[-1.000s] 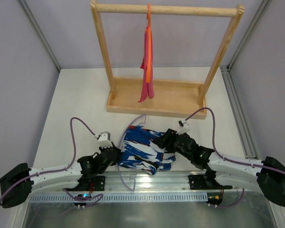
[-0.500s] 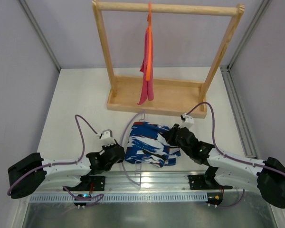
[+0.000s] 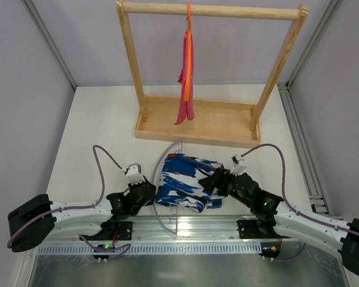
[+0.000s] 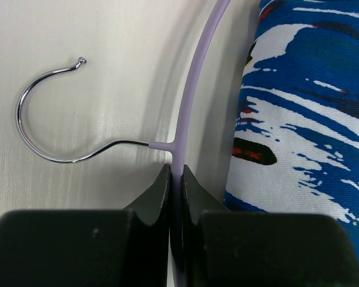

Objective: Place the trousers on the hanger
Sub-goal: Place trousers on hanger

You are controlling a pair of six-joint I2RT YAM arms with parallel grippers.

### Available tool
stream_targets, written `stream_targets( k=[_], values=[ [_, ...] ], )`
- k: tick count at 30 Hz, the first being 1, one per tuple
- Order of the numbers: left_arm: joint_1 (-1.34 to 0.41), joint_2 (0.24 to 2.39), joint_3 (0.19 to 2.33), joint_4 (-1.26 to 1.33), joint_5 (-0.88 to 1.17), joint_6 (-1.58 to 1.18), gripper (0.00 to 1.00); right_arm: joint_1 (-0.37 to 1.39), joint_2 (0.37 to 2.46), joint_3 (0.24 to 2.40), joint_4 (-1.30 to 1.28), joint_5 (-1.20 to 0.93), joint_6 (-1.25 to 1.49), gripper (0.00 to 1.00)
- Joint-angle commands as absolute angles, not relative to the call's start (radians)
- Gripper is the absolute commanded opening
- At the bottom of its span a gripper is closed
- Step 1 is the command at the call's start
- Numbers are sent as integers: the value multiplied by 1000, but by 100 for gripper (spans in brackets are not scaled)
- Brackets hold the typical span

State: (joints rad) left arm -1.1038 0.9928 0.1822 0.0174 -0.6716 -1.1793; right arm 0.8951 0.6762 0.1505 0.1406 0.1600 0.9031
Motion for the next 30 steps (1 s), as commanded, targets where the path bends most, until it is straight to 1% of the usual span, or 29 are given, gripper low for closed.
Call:
stream_targets(
  k=[1, 4, 8, 10, 11, 13, 14, 15, 16, 18, 19, 21, 25, 27, 30],
  values=[
    [-1098, 1025, 166, 31, -672, -1177, 0, 928, 675, 117, 163, 144, 986, 80],
    [-1098, 1055, 181, 38, -667, -1177, 0, 962, 699, 84, 213, 164, 1020, 80],
    [-1098, 1081, 198, 49, -664, -1173, 0, 1075, 722, 92, 224, 239, 1045, 81],
    [-1098, 1088, 202, 49, -666, -1177, 0, 1100, 733, 92, 247, 253, 1057, 76],
    [-1098, 1092, 204, 49, -667, -1175, 0, 1109, 741, 94, 250, 255, 1060, 71],
    [-1098, 1092, 213, 20, -678, -1181, 1, 1109, 726, 104, 171, 290, 1058, 36],
    [-1098, 1089, 215, 9, -686, -1186, 0, 1109, 701, 142, 99, 325, 1054, 6],
    [-1098, 1088, 215, 3, -690, -1189, 0, 1109, 642, 167, 13, 366, 1046, 4],
    [-1098, 1086, 215, -26, -710, -1192, 0, 1106, 602, 191, -161, 461, 1025, 4],
    [-1098, 1104, 210, -47, -732, -1228, 0, 1097, 531, 264, -339, 530, 1011, 4],
    [-1098, 1115, 210, -52, -741, -1244, 0, 1077, 526, 285, -382, 549, 1003, 4],
    [-1097, 1153, 216, -61, -749, -1271, 0, 1055, 535, 325, -442, 578, 1009, 4],
    [-1098, 1206, 233, -101, -753, -1317, 0, 1026, 644, 328, -570, 626, 1115, 4],
    [-1097, 1209, 229, -117, -761, -1333, 0, 1017, 661, 316, -584, 653, 1173, 4],
    [-1098, 1190, 230, -147, -782, -1344, 0, 1011, 661, 293, -540, 681, 1178, 4]
  ],
)
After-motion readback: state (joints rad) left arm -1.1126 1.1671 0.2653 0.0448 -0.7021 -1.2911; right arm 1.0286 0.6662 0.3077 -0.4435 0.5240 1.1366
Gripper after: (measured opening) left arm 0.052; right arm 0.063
